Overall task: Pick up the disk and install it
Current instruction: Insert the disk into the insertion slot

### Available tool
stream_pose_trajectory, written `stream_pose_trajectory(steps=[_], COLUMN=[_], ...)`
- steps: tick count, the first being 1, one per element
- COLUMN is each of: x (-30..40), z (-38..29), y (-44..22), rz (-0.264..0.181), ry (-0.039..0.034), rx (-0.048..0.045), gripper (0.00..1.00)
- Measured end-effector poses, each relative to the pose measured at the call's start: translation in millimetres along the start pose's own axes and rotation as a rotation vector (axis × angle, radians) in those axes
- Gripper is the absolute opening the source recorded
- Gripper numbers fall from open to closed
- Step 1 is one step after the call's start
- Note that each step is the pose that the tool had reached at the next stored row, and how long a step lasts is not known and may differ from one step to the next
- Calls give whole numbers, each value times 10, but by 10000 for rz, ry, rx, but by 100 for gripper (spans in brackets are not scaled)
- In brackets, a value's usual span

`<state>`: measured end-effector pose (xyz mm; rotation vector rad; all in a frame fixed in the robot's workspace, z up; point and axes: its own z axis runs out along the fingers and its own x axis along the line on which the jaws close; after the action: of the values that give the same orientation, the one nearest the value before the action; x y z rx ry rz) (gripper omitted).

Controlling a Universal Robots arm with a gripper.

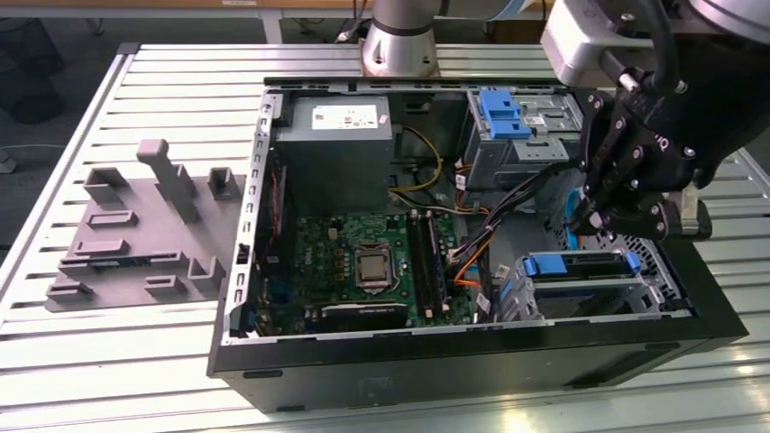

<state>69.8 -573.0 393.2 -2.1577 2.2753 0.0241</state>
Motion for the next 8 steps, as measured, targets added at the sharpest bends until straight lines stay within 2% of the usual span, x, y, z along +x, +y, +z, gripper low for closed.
stream_pose_trajectory(steps=[4,8], x=[1,1], z=[65,68], y=[-1,-1], rz=[0,0], ry=[-1,1], rx=[0,0], gripper=[11,11])
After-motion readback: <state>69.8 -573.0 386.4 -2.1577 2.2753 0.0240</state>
